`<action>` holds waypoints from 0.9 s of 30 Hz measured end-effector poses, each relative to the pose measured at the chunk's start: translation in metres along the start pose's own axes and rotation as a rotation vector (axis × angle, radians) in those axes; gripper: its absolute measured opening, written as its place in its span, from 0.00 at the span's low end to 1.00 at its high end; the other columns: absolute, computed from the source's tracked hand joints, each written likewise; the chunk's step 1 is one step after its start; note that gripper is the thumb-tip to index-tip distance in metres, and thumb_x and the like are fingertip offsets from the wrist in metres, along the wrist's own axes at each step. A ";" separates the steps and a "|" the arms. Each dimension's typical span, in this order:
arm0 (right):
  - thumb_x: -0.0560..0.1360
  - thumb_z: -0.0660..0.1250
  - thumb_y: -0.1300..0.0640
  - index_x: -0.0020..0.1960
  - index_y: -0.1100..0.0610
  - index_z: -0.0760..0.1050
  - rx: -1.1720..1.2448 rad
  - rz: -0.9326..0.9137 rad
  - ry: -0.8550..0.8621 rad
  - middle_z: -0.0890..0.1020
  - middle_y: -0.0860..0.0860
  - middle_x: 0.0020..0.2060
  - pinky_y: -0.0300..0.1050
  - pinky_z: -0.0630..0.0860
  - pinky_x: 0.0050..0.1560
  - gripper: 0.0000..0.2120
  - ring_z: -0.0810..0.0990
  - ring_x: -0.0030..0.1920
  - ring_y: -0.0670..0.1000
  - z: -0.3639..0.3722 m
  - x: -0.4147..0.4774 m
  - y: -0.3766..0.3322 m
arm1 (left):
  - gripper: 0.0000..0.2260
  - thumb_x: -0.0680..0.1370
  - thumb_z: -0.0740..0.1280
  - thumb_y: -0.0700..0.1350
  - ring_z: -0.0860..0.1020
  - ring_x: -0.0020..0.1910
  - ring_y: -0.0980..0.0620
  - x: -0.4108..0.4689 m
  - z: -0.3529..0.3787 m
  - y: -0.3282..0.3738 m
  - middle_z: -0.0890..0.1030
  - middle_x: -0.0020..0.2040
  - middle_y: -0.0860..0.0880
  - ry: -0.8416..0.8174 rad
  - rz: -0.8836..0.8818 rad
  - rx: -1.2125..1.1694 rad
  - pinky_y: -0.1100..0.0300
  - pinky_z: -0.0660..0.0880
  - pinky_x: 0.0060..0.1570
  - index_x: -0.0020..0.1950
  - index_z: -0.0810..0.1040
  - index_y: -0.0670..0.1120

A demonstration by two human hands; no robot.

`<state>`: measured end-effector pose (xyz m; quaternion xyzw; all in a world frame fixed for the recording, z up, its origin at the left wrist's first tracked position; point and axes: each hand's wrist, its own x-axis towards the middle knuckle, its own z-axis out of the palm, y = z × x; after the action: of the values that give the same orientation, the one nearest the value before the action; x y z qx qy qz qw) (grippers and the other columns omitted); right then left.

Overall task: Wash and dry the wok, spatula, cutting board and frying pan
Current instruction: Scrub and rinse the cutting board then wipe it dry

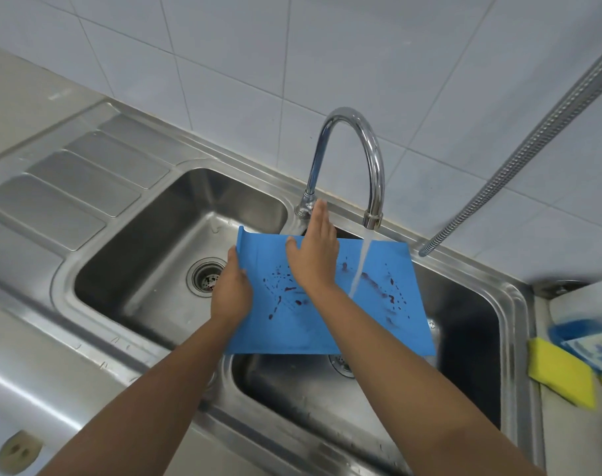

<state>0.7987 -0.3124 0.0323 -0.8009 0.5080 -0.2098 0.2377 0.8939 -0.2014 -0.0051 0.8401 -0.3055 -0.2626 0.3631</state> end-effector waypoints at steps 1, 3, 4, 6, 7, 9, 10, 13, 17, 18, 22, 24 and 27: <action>0.78 0.62 0.56 0.79 0.56 0.42 -0.055 -0.029 0.020 0.47 0.51 0.79 0.51 0.51 0.75 0.39 0.52 0.77 0.54 0.002 -0.002 -0.003 | 0.22 0.81 0.53 0.38 0.75 0.35 0.52 0.000 -0.001 0.000 0.75 0.39 0.47 -0.001 0.001 -0.001 0.58 0.65 0.30 0.74 0.58 0.51; 0.77 0.60 0.57 0.79 0.56 0.42 -0.170 -0.070 0.028 0.44 0.51 0.79 0.56 0.51 0.76 0.38 0.52 0.76 0.56 0.008 -0.007 -0.007 | 0.20 0.82 0.53 0.38 0.75 0.35 0.52 -0.001 -0.002 0.001 0.75 0.39 0.48 -0.006 -0.002 0.001 0.59 0.64 0.30 0.74 0.58 0.50; 0.77 0.60 0.57 0.79 0.56 0.41 -0.210 -0.065 0.008 0.42 0.50 0.79 0.58 0.50 0.76 0.38 0.51 0.76 0.58 0.010 -0.008 -0.007 | 0.21 0.82 0.53 0.38 0.74 0.35 0.52 -0.001 -0.002 0.002 0.75 0.39 0.47 -0.009 -0.005 0.003 0.59 0.64 0.30 0.74 0.58 0.50; 0.77 0.58 0.58 0.79 0.55 0.37 -0.270 -0.032 -0.037 0.36 0.48 0.78 0.62 0.45 0.76 0.39 0.47 0.77 0.59 0.014 -0.009 -0.005 | 0.21 0.82 0.53 0.38 0.74 0.34 0.52 -0.001 -0.001 0.002 0.75 0.39 0.46 -0.011 -0.008 0.003 0.59 0.64 0.30 0.74 0.58 0.50; 0.77 0.58 0.59 0.79 0.55 0.36 -0.297 -0.024 -0.043 0.35 0.48 0.77 0.63 0.43 0.75 0.39 0.45 0.77 0.60 0.015 -0.008 -0.004 | 0.22 0.82 0.53 0.38 0.74 0.34 0.52 -0.001 -0.001 0.002 0.75 0.39 0.46 -0.011 -0.008 0.007 0.59 0.64 0.30 0.75 0.57 0.50; 0.76 0.58 0.61 0.78 0.54 0.33 -0.331 -0.021 -0.043 0.33 0.47 0.77 0.64 0.39 0.74 0.41 0.42 0.77 0.60 0.017 -0.006 -0.002 | 0.22 0.82 0.53 0.38 0.74 0.35 0.52 -0.001 -0.001 0.002 0.75 0.39 0.46 -0.012 -0.011 0.012 0.59 0.65 0.30 0.76 0.56 0.50; 0.76 0.58 0.61 0.78 0.54 0.32 -0.339 -0.020 -0.044 0.32 0.47 0.77 0.64 0.38 0.73 0.42 0.41 0.77 0.60 0.017 -0.005 -0.001 | 0.23 0.82 0.53 0.38 0.74 0.35 0.52 -0.001 -0.001 0.002 0.75 0.39 0.46 -0.011 -0.012 0.013 0.59 0.65 0.30 0.76 0.56 0.50; 0.74 0.58 0.63 0.77 0.53 0.31 -0.363 -0.029 -0.037 0.32 0.46 0.76 0.66 0.37 0.73 0.44 0.39 0.77 0.60 0.017 -0.003 0.005 | 0.22 0.82 0.53 0.39 0.74 0.36 0.53 -0.001 -0.001 0.002 0.75 0.39 0.49 -0.009 -0.010 0.007 0.59 0.66 0.31 0.76 0.56 0.51; 0.75 0.59 0.63 0.77 0.52 0.30 -0.402 -0.016 0.007 0.31 0.46 0.76 0.64 0.35 0.71 0.44 0.39 0.77 0.59 0.011 0.010 0.007 | 0.22 0.82 0.53 0.39 0.75 0.36 0.52 0.000 0.000 0.000 0.75 0.39 0.48 -0.015 -0.020 0.002 0.58 0.66 0.31 0.76 0.56 0.52; 0.76 0.58 0.63 0.77 0.52 0.31 -0.399 0.004 0.012 0.32 0.46 0.76 0.64 0.36 0.71 0.43 0.39 0.78 0.59 0.007 0.016 0.007 | 0.22 0.82 0.53 0.39 0.75 0.36 0.52 0.000 0.000 0.000 0.75 0.39 0.48 -0.016 -0.024 0.003 0.58 0.66 0.31 0.76 0.56 0.52; 0.78 0.60 0.60 0.78 0.52 0.32 -0.356 0.070 0.008 0.33 0.46 0.77 0.61 0.50 0.73 0.42 0.40 0.78 0.58 -0.008 0.033 0.007 | 0.24 0.82 0.52 0.40 0.74 0.35 0.52 0.002 0.002 -0.002 0.75 0.39 0.46 -0.009 -0.030 0.012 0.58 0.65 0.30 0.77 0.53 0.52; 0.78 0.60 0.58 0.78 0.53 0.33 -0.351 0.054 -0.013 0.33 0.46 0.77 0.60 0.48 0.74 0.41 0.41 0.78 0.58 -0.011 0.032 0.006 | 0.24 0.82 0.53 0.39 0.74 0.35 0.52 0.002 0.001 -0.003 0.75 0.39 0.46 -0.011 -0.028 0.009 0.58 0.65 0.30 0.77 0.54 0.52; 0.78 0.59 0.56 0.79 0.53 0.37 -0.293 0.053 -0.024 0.38 0.47 0.78 0.58 0.42 0.75 0.39 0.46 0.76 0.59 -0.018 0.022 0.010 | 0.24 0.82 0.52 0.39 0.74 0.34 0.51 0.002 0.002 -0.004 0.75 0.39 0.46 -0.015 -0.031 0.021 0.58 0.65 0.30 0.77 0.54 0.53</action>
<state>0.7897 -0.3395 0.0430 -0.8158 0.5512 -0.1175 0.1296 0.8952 -0.2010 -0.0095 0.8465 -0.2981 -0.2713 0.3478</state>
